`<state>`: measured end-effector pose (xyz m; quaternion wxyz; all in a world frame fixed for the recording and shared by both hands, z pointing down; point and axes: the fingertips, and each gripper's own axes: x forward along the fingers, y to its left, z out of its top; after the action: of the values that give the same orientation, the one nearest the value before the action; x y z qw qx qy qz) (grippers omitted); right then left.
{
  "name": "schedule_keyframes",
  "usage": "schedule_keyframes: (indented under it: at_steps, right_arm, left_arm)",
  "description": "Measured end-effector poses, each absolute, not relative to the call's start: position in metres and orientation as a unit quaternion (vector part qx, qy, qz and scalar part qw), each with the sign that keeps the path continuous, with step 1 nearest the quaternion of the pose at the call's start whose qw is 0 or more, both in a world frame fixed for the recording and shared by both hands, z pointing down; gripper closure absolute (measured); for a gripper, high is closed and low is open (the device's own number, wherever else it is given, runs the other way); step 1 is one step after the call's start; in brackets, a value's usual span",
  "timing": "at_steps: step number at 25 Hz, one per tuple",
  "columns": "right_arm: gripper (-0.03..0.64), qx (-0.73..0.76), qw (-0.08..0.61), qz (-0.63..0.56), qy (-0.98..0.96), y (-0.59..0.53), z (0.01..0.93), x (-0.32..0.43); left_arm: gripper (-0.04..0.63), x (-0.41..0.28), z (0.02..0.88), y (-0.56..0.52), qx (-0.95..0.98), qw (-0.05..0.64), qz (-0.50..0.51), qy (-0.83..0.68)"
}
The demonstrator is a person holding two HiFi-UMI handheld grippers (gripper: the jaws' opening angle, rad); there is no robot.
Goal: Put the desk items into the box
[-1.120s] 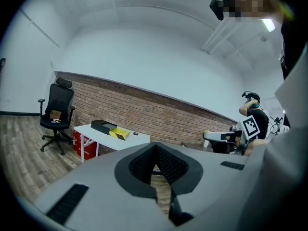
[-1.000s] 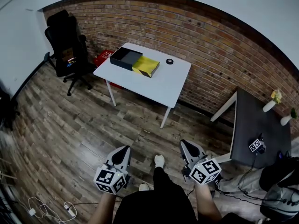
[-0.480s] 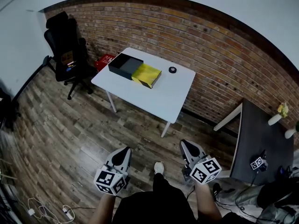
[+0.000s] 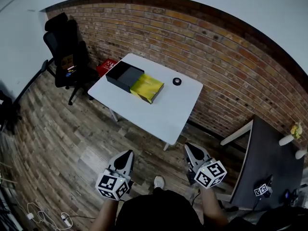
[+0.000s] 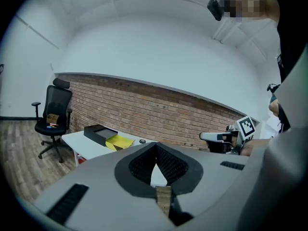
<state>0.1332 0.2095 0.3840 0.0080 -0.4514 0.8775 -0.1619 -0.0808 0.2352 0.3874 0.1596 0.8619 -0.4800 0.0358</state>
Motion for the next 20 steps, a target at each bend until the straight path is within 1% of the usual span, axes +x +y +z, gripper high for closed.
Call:
schedule_keyframes:
  at_steps: [6, 13, 20]
  right_arm:
    - [0.595, -0.443, 0.012, -0.176, 0.879, 0.159, 0.394, 0.165]
    - [0.595, -0.429, -0.015, -0.176, 0.886, 0.133, 0.408, 0.183]
    - [0.595, -0.429, 0.006, -0.189, 0.883, 0.114, 0.408, 0.188]
  left_arm:
    - [0.584, -0.048, 0.388, 0.187, 0.859, 0.156, 0.036, -0.486]
    - [0.584, -0.026, 0.397, 0.156, 0.854, 0.168, 0.042, -0.490]
    - [0.584, -0.020, 0.394, 0.134, 0.854, 0.157, 0.051, -0.493]
